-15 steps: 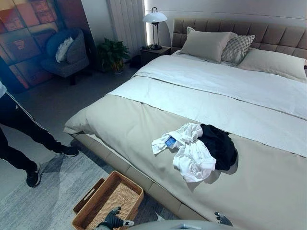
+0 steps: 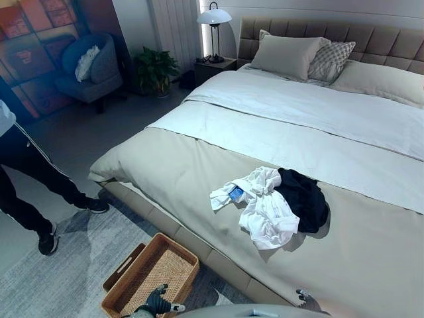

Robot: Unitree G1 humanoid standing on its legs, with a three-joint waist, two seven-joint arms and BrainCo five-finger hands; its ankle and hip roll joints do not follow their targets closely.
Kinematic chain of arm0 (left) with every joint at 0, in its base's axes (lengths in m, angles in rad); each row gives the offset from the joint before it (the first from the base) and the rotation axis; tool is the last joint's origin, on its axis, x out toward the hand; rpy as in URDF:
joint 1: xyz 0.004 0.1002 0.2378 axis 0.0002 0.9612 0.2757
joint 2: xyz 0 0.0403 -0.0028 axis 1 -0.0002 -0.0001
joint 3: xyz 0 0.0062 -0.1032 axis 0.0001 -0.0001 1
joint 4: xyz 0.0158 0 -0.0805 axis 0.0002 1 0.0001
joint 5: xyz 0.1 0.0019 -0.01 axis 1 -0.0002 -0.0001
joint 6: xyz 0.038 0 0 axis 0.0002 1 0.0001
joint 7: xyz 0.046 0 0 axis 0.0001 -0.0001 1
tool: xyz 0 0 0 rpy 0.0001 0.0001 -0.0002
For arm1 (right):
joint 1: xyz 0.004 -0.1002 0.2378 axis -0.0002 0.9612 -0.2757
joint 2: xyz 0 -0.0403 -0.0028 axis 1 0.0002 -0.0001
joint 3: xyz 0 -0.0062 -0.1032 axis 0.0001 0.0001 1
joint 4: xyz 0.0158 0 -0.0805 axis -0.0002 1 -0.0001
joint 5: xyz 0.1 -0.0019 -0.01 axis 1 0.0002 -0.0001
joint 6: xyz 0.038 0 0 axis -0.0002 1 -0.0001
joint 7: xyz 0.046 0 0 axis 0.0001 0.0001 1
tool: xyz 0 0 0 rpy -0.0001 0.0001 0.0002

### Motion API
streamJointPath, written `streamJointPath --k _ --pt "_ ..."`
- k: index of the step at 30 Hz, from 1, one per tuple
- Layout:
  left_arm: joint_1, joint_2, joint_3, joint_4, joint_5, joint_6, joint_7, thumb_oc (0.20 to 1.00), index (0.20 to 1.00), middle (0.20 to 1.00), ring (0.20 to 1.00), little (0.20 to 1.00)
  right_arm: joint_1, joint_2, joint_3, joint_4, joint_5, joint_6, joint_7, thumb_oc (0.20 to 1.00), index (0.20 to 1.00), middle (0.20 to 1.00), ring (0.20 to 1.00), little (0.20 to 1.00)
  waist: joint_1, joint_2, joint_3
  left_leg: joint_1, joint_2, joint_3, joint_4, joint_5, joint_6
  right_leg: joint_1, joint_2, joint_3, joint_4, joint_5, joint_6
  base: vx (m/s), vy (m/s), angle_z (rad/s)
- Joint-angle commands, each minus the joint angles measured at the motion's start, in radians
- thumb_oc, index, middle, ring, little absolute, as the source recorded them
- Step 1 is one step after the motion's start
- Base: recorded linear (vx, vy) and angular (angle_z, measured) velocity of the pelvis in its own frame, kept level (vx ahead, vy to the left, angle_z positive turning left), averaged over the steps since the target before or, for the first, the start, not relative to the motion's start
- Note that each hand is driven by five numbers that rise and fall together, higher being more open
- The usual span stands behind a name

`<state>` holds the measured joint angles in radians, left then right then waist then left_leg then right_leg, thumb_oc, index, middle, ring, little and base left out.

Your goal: Pick up clothes into the bucket

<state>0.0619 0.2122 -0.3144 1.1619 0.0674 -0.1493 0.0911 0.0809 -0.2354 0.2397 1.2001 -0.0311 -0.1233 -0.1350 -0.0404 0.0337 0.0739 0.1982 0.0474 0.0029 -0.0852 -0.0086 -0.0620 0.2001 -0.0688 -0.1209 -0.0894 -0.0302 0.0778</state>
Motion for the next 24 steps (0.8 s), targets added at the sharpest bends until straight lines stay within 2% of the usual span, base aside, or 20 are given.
streamJointPath --k 1,8,11,16,24 --pt "-0.065 -0.035 -0.032 0.013 0.065 -0.049 0.052 1.0 1.0 1.0 1.0 1.0 -0.08 -0.003 0.027 0.014 -0.026 -0.026 -0.034 1.0 1.0 1.0 1.0 1.0 -0.007 -0.058 0.014 -0.064 -0.044 -0.011 0.087 -0.05 0.009 -0.036 -0.039 -0.017 0.064 -0.009 0.044 0.0 -0.006 0.07" --pt "-0.063 -0.039 -0.025 0.012 0.06 -0.062 0.087 1.0 1.0 1.0 1.0 1.0 -0.093 -0.004 0.027 0.01 -0.031 -0.033 -0.063 1.0 1.0 1.0 1.0 1.0 0.001 -0.064 0.024 -0.076 -0.046 -0.019 0.089 -0.047 0.008 -0.044 -0.041 -0.024 0.067 -0.008 0.045 0.0 -0.001 0.01" --pt "-0.066 -0.029 -0.051 -0.011 0.106 -0.078 0.122 1.0 1.0 1.0 1.0 1.0 -0.116 -0.018 0.048 -0.003 -0.062 -0.039 -0.079 1.0 1.0 1.0 1.0 1.0 0.009 -0.067 0.027 -0.084 -0.046 -0.022 0.088 -0.046 0.008 -0.05 -0.041 -0.03 0.067 -0.007 0.047 0.01 -0.007 0.02" --pt "-0.068 -0.03 -0.048 0.011 0.11 -0.07 0.129 1.0 1.0 1.0 1.0 1.0 -0.148 -0.038 0.044 -0.003 -0.072 -0.044 -0.104 1.0 1.0 1.0 1.0 1.0 0.015 -0.067 0.027 -0.087 -0.046 -0.028 0.087 -0.045 0.007 -0.05 -0.041 -0.035 0.065 -0.008 0.049 0.02 -0.006 0.04" --pt "-0.095 -0.021 -0.076 -0.001 0.121 -0.073 0.143 1.0 1.0 1.0 1.0 1.0 -0.31 -0.133 0.001 -0.066 -0.069 -0.055 -0.205 1.0 1.0 1.0 1.0 1.0 0.027 -0.057 0.046 -0.115 -0.048 -0.031 0.088 -0.039 0.008 -0.077 -0.044 -0.043 0.069 -0.002 0.052 0.01 -0.001 0.01"
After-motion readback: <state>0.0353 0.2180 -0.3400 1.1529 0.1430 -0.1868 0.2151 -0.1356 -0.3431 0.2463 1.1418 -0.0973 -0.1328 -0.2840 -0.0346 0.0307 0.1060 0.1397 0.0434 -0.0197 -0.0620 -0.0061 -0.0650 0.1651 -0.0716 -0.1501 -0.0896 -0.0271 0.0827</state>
